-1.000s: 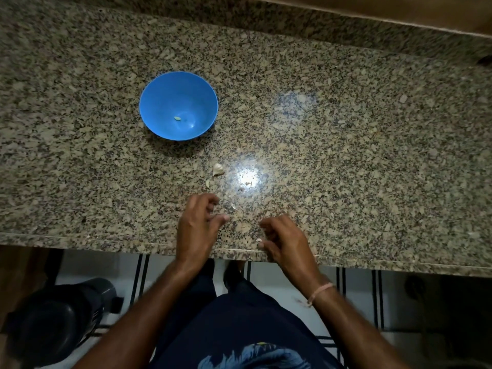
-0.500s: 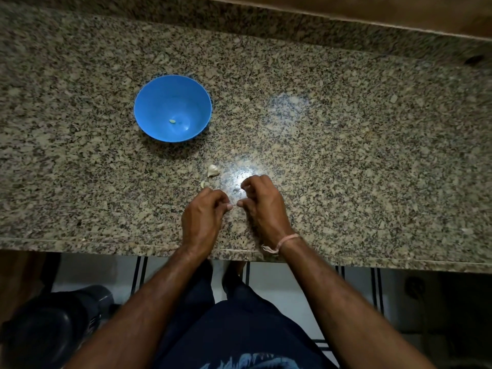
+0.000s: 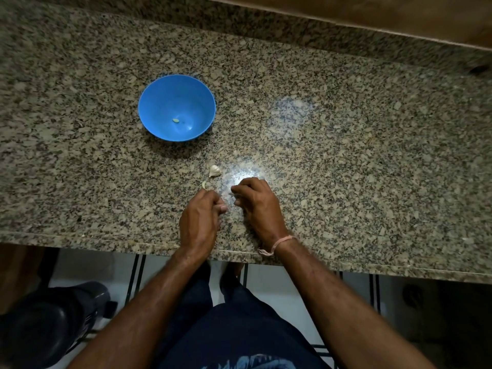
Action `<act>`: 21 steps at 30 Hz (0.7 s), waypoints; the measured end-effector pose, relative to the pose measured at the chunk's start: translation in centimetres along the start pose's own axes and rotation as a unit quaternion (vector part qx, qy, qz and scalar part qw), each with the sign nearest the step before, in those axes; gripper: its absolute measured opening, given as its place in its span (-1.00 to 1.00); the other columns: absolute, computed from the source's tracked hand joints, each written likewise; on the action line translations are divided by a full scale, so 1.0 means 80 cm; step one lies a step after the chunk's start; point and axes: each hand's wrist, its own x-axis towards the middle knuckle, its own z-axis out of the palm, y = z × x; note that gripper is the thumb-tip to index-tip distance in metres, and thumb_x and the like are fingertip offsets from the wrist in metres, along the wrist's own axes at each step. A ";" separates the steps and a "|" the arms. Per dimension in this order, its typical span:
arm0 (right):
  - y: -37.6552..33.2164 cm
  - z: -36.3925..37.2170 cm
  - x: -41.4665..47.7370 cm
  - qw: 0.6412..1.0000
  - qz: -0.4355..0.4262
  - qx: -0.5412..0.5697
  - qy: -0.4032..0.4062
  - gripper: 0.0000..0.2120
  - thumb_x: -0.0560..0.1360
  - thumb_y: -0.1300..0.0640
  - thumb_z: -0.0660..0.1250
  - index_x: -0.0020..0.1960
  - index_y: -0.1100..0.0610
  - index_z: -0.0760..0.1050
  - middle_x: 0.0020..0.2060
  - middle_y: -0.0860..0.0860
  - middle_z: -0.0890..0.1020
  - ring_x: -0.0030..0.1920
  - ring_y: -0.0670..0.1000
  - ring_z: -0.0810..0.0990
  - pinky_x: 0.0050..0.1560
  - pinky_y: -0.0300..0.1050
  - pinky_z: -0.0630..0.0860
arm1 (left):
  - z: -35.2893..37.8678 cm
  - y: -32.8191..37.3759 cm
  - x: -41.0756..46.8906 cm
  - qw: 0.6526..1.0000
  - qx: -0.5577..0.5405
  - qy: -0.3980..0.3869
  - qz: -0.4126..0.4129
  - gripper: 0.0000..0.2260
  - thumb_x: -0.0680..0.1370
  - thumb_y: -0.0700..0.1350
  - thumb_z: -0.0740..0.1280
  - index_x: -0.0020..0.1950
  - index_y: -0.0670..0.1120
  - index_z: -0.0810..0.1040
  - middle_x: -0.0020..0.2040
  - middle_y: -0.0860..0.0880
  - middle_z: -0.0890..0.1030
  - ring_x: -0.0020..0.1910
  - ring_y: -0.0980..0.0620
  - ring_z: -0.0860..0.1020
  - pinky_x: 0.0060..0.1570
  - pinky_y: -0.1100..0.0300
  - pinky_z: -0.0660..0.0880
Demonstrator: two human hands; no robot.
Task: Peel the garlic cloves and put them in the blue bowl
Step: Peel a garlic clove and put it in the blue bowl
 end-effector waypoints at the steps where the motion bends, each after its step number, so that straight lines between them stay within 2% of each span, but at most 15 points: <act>1: 0.001 0.002 0.001 1.000 0.003 -0.002 0.013 -0.75 0.49 0.29 0.51 0.16 0.15 0.67 0.06 -0.01 0.62 0.08 -0.04 0.55 -0.01 -0.11 0.62 | -0.001 0.000 0.000 1.000 -0.005 0.000 -0.004 -0.92 0.62 -0.14 0.40 -0.06 -0.07 0.56 -0.08 0.07 0.56 -0.17 0.10 0.49 -0.33 0.35 0.22; 5: -0.002 0.003 0.011 0.999 -0.003 -0.031 0.039 -0.96 0.53 0.23 0.47 -0.04 0.15 0.63 -0.09 -0.02 0.61 -0.07 -0.03 0.51 -0.17 -0.16 0.45 | -0.001 -0.001 0.002 1.000 -0.025 0.000 -0.020 -0.90 0.62 -0.14 0.41 -0.08 -0.04 0.56 -0.10 0.11 0.57 -0.20 0.21 0.48 -0.32 0.37 0.25; 8: -0.003 0.003 0.016 0.999 0.002 -0.034 0.034 -0.95 0.55 0.24 0.44 -0.06 0.13 0.59 -0.11 -0.04 0.57 -0.09 -0.03 0.49 -0.17 -0.19 0.35 | 0.000 -0.003 0.003 0.999 -0.041 0.003 -0.029 -0.89 0.62 -0.16 0.40 -0.10 -0.02 0.56 -0.12 0.12 0.59 -0.18 0.17 0.53 -0.33 0.33 0.28; 10: -0.003 0.002 0.014 0.999 0.005 -0.023 0.028 -0.89 0.53 0.29 0.45 0.01 0.13 0.60 -0.08 -0.04 0.57 -0.07 -0.03 0.51 -0.17 -0.19 0.42 | 0.000 -0.005 0.003 0.998 -0.054 0.004 -0.039 -0.87 0.62 -0.15 0.42 -0.11 -0.01 0.55 -0.14 0.12 0.60 -0.19 0.16 0.54 -0.34 0.30 0.29; 13: 0.000 0.003 0.011 1.000 -0.016 0.002 -0.001 -0.65 0.48 0.34 0.48 0.23 0.13 0.59 0.05 -0.01 0.58 0.03 -0.03 0.54 -0.08 -0.18 0.55 | 0.000 -0.006 0.003 0.997 -0.066 0.005 -0.048 -0.87 0.60 -0.13 0.44 -0.11 0.00 0.55 -0.16 0.12 0.59 -0.19 0.15 0.54 -0.33 0.28 0.31; 15: 0.000 0.006 0.012 1.000 -0.027 0.002 -0.014 -0.61 0.48 0.33 0.49 0.27 0.12 0.60 0.08 -0.01 0.57 0.07 -0.02 0.52 -0.07 -0.13 0.60 | 0.000 -0.005 0.004 0.996 -0.070 0.003 -0.054 -0.88 0.60 -0.12 0.44 -0.10 0.00 0.56 -0.17 0.13 0.59 -0.20 0.18 0.53 -0.33 0.29 0.31; 19: -0.001 0.010 0.020 0.999 -0.042 -0.014 -0.002 -0.80 0.53 0.26 0.47 0.13 0.13 0.62 0.01 -0.03 0.56 0.00 0.00 0.53 -0.16 -0.04 0.60 | -0.001 -0.005 0.005 0.995 -0.079 -0.001 -0.068 -0.88 0.60 -0.11 0.44 -0.11 0.02 0.56 -0.19 0.14 0.59 -0.20 0.18 0.55 -0.33 0.26 0.37; 21: -0.004 0.009 0.023 0.998 -0.044 -0.033 0.017 -0.91 0.54 0.26 0.45 0.01 0.13 0.60 -0.07 -0.04 0.56 -0.08 -0.03 0.49 -0.23 -0.12 0.46 | -0.003 -0.005 0.004 0.994 -0.083 -0.003 -0.070 -0.87 0.60 -0.10 0.45 -0.12 0.01 0.56 -0.20 0.14 0.59 -0.21 0.16 0.56 -0.33 0.25 0.36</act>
